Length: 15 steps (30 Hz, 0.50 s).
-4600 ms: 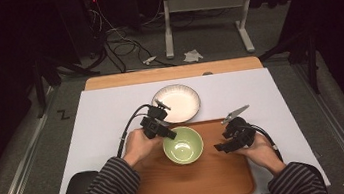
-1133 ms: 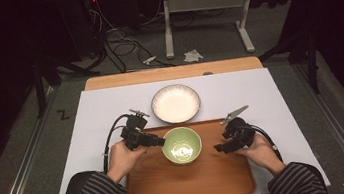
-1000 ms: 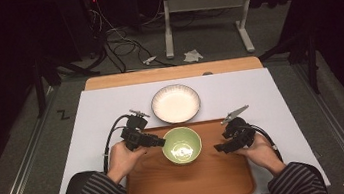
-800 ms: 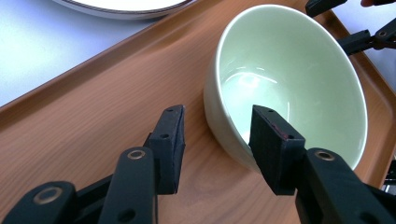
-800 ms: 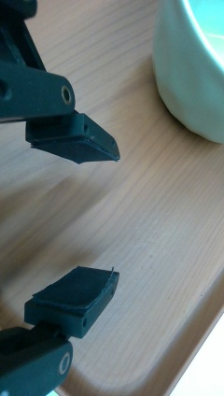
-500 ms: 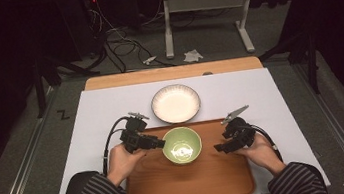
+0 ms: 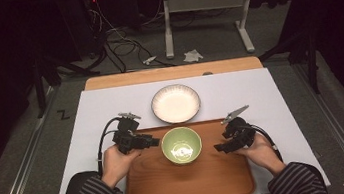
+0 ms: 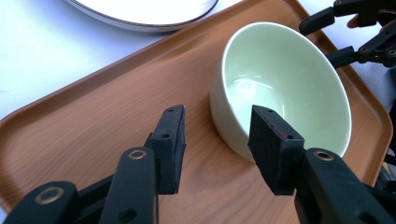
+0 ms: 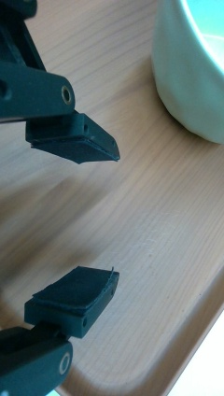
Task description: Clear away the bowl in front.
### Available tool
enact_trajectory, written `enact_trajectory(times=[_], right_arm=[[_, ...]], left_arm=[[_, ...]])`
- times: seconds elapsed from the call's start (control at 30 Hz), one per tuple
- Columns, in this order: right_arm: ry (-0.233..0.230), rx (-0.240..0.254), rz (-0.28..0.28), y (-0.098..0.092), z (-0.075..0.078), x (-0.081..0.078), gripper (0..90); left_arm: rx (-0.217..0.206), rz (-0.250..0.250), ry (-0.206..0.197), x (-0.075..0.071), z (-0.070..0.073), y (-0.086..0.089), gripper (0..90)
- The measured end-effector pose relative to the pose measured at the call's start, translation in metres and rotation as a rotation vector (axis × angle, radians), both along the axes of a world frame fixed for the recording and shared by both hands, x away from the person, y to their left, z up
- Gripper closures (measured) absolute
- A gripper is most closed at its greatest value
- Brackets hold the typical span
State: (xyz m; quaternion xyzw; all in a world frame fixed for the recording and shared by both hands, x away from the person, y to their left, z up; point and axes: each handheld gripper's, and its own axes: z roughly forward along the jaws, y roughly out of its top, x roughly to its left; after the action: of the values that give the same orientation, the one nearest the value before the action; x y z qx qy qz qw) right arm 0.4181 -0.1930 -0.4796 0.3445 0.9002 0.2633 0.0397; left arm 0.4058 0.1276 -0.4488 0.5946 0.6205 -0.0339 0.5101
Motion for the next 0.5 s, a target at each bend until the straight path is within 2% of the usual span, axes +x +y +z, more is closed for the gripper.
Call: enact_trajectory(times=[0.17, 0.27, 0.43, 0.5], right_arm=[[0.002, -0.002, -0.004, 0.0, 0.0, 0.0, 37.6], [0.002, -0.002, 0.0, 0.0, 0.0, 0.0, 37.6], [0.001, -0.003, 0.0, 0.0, 0.0, 0.0, 37.6], [0.002, -0.003, -0.003, 0.0, 0.0, 0.0, 37.6]], left_arm=[[0.011, 0.032, 0.003, 0.005, -0.003, 0.004, 56.2], [0.053, 0.057, -0.016, 0.009, -0.008, 0.007, 56.4], [0.058, 0.071, -0.008, 0.012, -0.013, 0.007, 56.3], [0.075, 0.08, -0.003, 0.014, -0.017, 0.006, 56.2]])
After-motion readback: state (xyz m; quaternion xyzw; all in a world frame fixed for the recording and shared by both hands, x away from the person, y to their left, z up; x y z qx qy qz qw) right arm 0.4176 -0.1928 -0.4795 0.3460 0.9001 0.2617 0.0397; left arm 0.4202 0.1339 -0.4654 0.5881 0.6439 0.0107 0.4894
